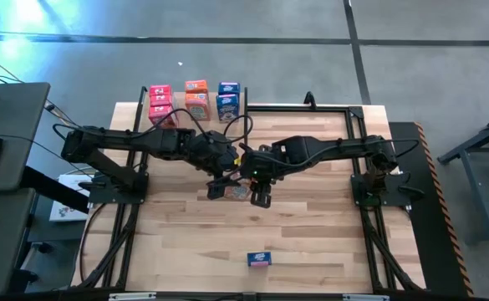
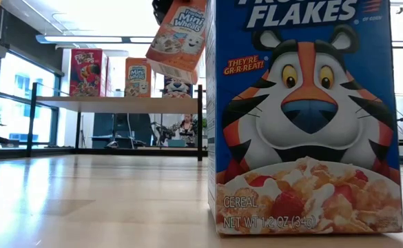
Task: Stack cereal on shelf
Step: Put the orange cereal box on the the shelf aligned with the other orange cereal boxes
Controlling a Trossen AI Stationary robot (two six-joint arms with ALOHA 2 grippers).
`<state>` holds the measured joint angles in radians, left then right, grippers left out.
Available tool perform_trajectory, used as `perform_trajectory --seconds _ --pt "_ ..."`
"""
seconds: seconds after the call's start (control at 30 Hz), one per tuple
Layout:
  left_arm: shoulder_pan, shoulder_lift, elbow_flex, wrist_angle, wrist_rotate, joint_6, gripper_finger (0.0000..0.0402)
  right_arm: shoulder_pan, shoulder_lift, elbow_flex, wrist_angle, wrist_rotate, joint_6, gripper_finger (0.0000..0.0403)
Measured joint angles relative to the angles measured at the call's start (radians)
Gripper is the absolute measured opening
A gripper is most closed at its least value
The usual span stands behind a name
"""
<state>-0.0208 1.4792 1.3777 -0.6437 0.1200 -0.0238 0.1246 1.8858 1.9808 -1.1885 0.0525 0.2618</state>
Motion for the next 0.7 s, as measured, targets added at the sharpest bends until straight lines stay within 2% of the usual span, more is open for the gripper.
perform_trajectory --seconds 0.23,0.6,0.7 --pt "0.000 0.000 0.000 0.000 -0.003 0.025 0.0154 0.000 0.000 0.000 0.000 -0.001 -0.001 0.0142" --pt "0.000 0.000 0.000 0.000 -0.002 0.025 0.0159 0.000 0.000 0.000 -0.001 -0.002 0.003 0.0142" --pt "0.000 0.000 0.000 0.000 0.001 0.024 0.0156 -0.002 0.000 0.000 -0.001 -0.031 0.004 0.0142"
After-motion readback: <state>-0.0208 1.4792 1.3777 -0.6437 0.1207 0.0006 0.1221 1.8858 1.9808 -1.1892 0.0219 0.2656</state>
